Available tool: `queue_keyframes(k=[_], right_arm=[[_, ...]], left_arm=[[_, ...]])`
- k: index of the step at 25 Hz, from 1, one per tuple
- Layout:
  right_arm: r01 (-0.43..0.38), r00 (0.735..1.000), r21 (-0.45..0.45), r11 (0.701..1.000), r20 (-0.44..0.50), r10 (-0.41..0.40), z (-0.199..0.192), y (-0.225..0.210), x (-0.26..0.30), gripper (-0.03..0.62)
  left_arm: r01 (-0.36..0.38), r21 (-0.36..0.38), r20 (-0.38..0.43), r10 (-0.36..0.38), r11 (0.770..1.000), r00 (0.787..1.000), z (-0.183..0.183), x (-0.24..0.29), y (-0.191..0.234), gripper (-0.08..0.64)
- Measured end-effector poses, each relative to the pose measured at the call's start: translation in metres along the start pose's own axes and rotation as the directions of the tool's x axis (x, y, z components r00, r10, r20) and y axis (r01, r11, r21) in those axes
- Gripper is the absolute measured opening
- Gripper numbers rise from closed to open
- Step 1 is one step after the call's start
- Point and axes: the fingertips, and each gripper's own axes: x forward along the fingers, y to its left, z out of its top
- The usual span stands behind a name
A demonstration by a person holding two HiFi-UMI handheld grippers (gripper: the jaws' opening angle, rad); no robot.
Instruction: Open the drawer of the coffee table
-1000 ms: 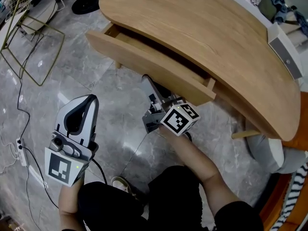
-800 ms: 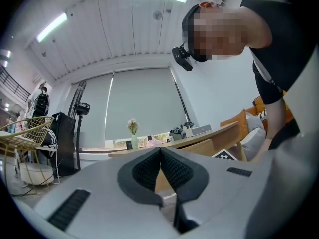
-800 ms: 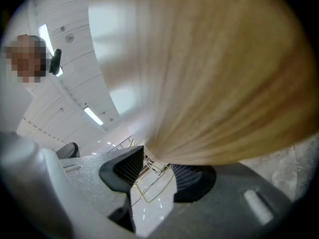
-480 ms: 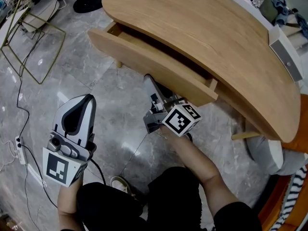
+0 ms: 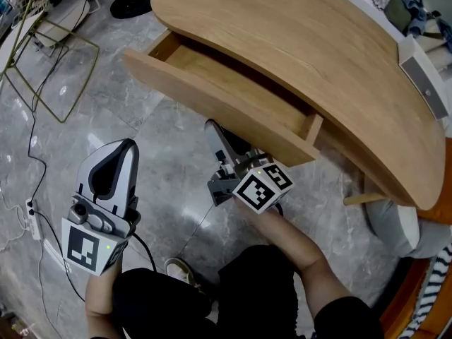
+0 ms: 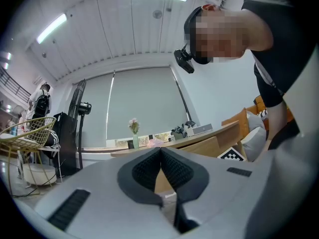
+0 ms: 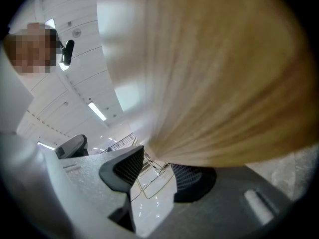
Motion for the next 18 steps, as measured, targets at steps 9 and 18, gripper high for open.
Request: queue_keyframes(k=[9,18], right_arm=[[0.005,1.000,0.013,1.000,-0.001,-0.005,-0.0008,0.0025,-0.0007,0.172],[0.016,1.000,0.016,1.000,-0.014,-0.016,-0.0051,0.0068,-0.0032,0.172]], left_arm=[[0.003,0.008,-0.011,-0.003,1.000,1.000,-0.0011,-0.0013,-0.0012,0.008],[0.005,0.002,-0.016,-0.005,1.000,1.000,-0.0020,-0.0024,-0.0015,0.008]])
